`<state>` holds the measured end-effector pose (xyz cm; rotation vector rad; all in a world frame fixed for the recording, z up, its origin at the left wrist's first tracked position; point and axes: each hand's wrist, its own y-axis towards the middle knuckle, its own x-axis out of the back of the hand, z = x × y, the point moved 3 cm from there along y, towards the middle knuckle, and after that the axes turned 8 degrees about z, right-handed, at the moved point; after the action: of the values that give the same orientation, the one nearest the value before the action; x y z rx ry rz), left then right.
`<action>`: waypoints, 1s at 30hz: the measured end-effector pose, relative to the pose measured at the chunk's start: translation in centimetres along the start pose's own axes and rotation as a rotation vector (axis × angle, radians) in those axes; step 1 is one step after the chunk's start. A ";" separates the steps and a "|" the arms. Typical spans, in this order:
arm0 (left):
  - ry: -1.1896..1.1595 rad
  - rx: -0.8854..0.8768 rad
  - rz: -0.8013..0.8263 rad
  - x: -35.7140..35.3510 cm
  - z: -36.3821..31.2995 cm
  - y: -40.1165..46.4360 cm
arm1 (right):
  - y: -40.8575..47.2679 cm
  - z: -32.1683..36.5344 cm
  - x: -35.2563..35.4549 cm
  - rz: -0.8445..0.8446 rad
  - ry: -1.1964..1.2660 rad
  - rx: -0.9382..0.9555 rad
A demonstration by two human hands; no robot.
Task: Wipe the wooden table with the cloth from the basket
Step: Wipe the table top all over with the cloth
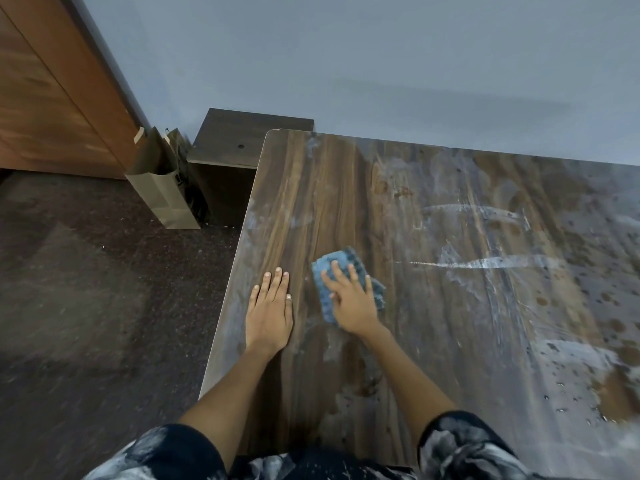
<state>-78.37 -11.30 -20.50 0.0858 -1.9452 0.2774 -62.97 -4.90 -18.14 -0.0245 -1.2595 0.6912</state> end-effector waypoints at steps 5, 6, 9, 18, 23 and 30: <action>-0.002 -0.025 0.011 -0.1 0.2 -0.9 | -6.4 0.7 -3.6 0.062 -0.045 0.282; -0.005 -0.024 0.007 -0.2 0.3 -1.2 | -7.2 -0.4 -3.6 0.048 -0.054 0.282; -0.010 -0.007 -0.005 -0.5 0.4 -2.6 | -6.1 -4.3 -1.6 -0.030 -0.038 0.137; -0.031 0.062 -0.022 -1.3 0.0 -6.4 | -4.2 2.4 -2.7 0.056 -0.038 0.171; -0.108 0.112 -0.039 -1.8 0.3 -8.4 | -9.6 -0.4 -4.3 0.156 -0.113 0.411; -0.113 0.164 -0.045 -2.6 0.1 -10.8 | -5.4 -5.1 -0.2 0.074 -0.135 0.056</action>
<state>-75.45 -21.97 -21.26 0.2568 -2.0265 0.4095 -56.06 -7.52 -18.01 0.0224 -1.3734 0.8023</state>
